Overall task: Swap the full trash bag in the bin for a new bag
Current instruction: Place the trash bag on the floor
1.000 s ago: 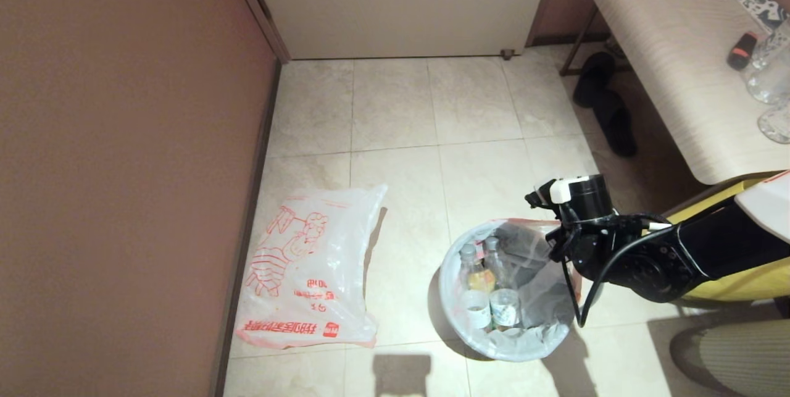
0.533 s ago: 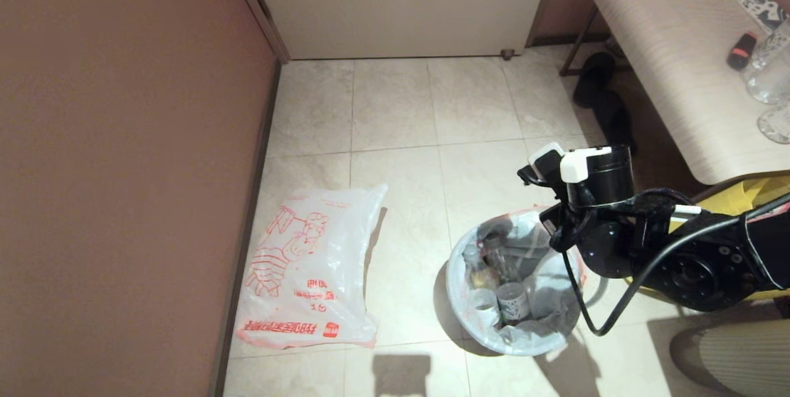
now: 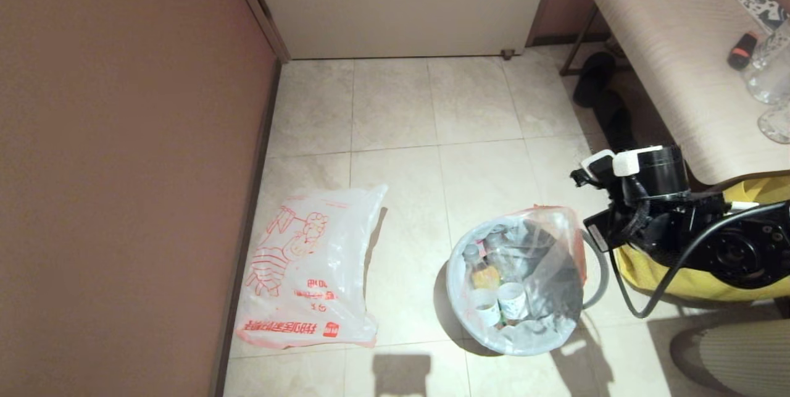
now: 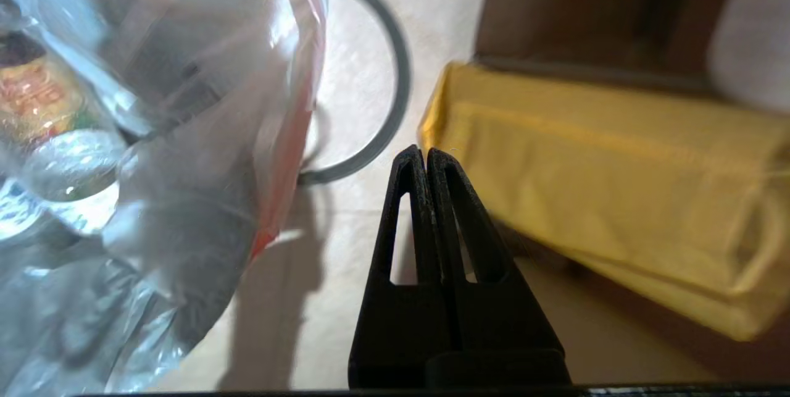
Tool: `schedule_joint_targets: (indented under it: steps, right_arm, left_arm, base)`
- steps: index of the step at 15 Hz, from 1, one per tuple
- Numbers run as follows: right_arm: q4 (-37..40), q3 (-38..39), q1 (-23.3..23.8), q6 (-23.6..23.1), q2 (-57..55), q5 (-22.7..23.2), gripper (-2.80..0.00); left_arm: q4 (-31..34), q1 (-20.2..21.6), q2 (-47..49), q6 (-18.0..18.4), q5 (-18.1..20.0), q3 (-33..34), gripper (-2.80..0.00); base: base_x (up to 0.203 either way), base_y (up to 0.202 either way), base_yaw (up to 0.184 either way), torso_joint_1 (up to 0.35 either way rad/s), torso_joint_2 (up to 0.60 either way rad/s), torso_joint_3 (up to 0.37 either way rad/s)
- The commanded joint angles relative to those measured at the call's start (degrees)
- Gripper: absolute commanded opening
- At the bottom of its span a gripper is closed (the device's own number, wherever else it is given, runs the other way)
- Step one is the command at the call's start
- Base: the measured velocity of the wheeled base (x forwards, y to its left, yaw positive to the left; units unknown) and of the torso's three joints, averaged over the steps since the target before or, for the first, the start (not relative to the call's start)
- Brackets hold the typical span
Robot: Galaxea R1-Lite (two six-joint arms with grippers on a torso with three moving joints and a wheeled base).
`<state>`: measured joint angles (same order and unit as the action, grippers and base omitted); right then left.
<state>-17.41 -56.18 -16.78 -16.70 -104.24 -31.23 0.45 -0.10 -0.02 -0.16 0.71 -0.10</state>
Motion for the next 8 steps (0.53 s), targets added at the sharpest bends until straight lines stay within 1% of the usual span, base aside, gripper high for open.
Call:
schedule_joint_targets:
  steps: [1,2,4,5,7,8]
  right_arm:
    - [6.3,-1.4,5.9,3.7,1.5,11.0,-2.80]
    - [11.2,-3.0,9.6,6.3,2.7,19.2,0.00]
    - [18.5,-5.1,16.3,8.7,4.1,35.5,0.00]
    - [20.5,-5.9,19.0,9.2,3.4,39.6,0.00]
    - [21.3,-7.3,19.7,8.4,0.0,40.8,0.00]
    - [20.6,-7.9,19.7,8.0,-1.7,41.1,0.00]
  left_arm:
    - [0.0,0.0,0.0,0.0,0.0,0.0,-2.80]
    - [0.0,0.0,0.0,0.0,0.0,0.0,-2.80]
    - [0.0,0.0,0.0,0.0,0.0,0.0,-2.80]
    - [0.0,0.0,0.0,0.0,0.0,0.0,-2.80]
    - [0.0,0.0,0.0,0.0,0.0,0.0,-2.80]
    - [0.0,0.0,0.0,0.0,0.0,0.0,-2.80]
  base:
    - [0.000,0.000,0.000,0.000,0.00,0.000]
    - [0.000,0.000,0.000,0.000,0.00,0.000]
    - [0.000,0.000,0.000,0.000,0.00,0.000]
    - [0.000,0.000,0.000,0.000,0.00,0.000]
    - [0.000,0.000,0.000,0.000,0.00,0.000]
    - [0.000,0.000,0.000,0.000,0.00,0.000]
